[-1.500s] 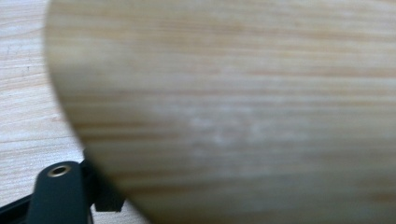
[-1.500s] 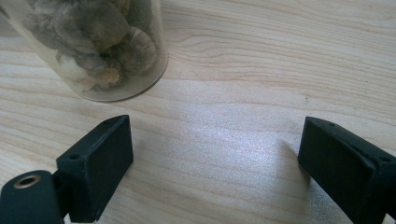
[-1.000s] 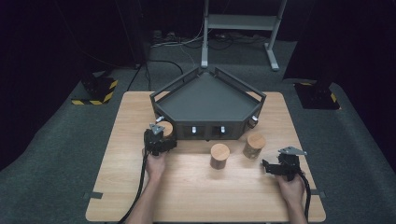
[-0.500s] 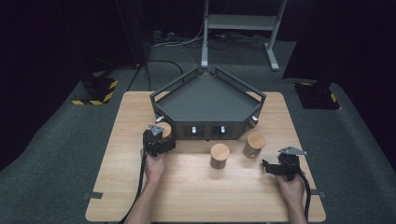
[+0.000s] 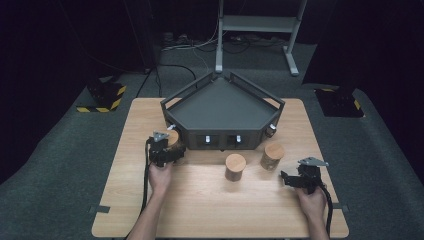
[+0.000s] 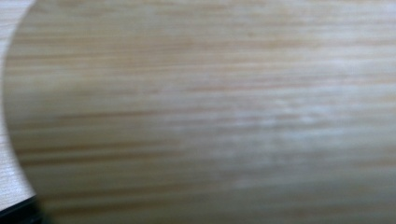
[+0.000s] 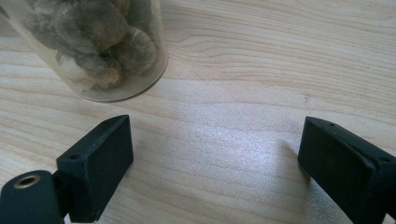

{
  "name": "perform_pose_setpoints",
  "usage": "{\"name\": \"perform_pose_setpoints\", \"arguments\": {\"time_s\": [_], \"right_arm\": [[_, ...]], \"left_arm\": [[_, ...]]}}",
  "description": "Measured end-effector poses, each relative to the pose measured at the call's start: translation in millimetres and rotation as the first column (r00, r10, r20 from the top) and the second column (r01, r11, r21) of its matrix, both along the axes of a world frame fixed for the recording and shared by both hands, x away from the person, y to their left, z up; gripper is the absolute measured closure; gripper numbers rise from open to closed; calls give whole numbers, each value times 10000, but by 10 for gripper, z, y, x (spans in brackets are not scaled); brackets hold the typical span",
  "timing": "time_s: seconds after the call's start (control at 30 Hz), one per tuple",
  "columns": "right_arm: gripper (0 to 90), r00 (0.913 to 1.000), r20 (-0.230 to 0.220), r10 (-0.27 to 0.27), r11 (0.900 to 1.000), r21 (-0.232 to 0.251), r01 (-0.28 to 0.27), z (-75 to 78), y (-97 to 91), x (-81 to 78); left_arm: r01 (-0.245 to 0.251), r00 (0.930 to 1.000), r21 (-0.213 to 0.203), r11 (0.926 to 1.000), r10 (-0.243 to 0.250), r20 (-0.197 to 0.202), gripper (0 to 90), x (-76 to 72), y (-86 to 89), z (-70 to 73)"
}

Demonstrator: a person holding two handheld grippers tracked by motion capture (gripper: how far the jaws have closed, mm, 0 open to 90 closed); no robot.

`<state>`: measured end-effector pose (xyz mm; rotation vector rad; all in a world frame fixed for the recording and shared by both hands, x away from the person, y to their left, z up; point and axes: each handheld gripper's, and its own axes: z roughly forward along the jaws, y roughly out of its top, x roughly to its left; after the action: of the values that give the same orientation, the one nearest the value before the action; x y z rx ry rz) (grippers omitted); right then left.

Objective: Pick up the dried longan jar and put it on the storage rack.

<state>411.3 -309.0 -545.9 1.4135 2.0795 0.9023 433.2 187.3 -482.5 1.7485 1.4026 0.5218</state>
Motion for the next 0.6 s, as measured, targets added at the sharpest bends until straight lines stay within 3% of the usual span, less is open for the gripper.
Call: {"name": "perform_pose_setpoints", "arguments": {"time_s": [0.6], "right_arm": [[102,10000,6,-1,10000,-6,1,0,1,-1]], "left_arm": [[984,9949,333,9946,-991,196,261,-107,-54,371]]}}
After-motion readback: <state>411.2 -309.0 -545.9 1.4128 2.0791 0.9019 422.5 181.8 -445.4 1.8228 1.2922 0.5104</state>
